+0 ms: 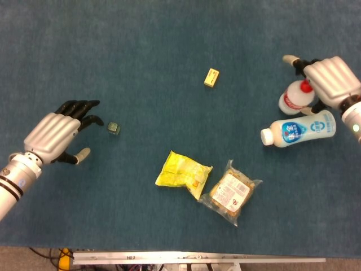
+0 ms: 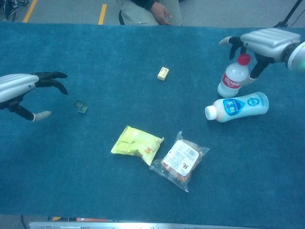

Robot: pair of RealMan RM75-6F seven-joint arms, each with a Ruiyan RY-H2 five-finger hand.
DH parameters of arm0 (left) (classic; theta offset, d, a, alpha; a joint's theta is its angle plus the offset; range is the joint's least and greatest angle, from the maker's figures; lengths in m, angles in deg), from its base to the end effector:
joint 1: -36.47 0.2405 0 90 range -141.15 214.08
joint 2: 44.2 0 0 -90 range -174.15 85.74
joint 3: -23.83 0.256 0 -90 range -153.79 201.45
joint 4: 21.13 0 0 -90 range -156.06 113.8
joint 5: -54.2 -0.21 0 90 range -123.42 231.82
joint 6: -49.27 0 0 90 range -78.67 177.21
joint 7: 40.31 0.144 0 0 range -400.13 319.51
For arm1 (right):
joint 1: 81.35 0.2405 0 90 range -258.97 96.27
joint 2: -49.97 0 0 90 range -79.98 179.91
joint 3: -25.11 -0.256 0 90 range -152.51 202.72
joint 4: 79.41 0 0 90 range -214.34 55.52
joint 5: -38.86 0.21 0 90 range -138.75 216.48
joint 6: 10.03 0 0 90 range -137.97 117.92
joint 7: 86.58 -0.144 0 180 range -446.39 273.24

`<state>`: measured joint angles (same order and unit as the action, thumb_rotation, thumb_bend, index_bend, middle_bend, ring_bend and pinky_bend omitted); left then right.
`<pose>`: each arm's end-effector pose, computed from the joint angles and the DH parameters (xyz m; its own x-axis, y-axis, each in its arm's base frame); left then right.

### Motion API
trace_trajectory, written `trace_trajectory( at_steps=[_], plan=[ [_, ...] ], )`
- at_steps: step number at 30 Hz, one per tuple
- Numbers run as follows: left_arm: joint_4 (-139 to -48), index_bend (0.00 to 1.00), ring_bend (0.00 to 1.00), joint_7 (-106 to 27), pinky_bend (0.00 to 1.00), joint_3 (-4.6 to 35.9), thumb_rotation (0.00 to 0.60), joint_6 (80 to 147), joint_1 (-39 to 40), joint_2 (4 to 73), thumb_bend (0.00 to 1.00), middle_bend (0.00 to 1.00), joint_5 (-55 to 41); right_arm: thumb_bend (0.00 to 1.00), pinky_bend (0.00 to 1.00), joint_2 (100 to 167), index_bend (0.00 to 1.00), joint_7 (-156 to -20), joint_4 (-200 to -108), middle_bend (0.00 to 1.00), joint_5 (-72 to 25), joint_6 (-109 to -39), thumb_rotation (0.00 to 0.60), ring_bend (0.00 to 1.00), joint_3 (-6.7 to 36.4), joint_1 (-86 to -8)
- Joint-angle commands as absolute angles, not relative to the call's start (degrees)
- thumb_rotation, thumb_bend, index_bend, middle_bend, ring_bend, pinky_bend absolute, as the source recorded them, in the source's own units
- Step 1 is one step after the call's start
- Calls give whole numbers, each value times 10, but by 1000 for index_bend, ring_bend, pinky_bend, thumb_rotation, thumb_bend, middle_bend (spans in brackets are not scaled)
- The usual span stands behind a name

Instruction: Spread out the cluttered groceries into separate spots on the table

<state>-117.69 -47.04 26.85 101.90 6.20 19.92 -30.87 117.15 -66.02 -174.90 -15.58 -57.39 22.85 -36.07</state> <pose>-0.2445 0.2565 0.0698 0.3936 0.4997 0.7716 0.9089 -0.3374 -0.2451 -0.2010 -0.3428 0.0679 0.5885 -0.3905 0.7080 -0.8082 -0.3081 0.5018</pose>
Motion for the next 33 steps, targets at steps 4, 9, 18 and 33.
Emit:
trace_trajectory(
  at_steps=[4, 9, 18, 33],
  plan=[
    [-1176, 237, 0, -472, 44, 262, 600, 1018, 58, 195, 358, 38, -304, 15, 532, 1144, 0, -690, -1778, 231, -184, -584, 600, 268, 216, -371],
    [-1168, 242, 0, -478, 44, 247, 600, 1006, 44, 198, 358, 40, -293, 14, 530, 1106, 0, -723, -1821, 231, -223, -612, 600, 267, 200, -387],
    [-1146, 253, 0, -485, 44, 220, 600, 982, 15, 217, 358, 61, -271, 15, 530, 1086, 21, -732, -1844, 270, -250, -651, 600, 267, 185, -408],
    [-1193, 253, 0, -471, 44, 232, 600, 1035, 48, 168, 358, 61, -276, 17, 530, 1141, 132, -659, -1802, 325, -130, -596, 600, 268, 134, -323]
  ],
)
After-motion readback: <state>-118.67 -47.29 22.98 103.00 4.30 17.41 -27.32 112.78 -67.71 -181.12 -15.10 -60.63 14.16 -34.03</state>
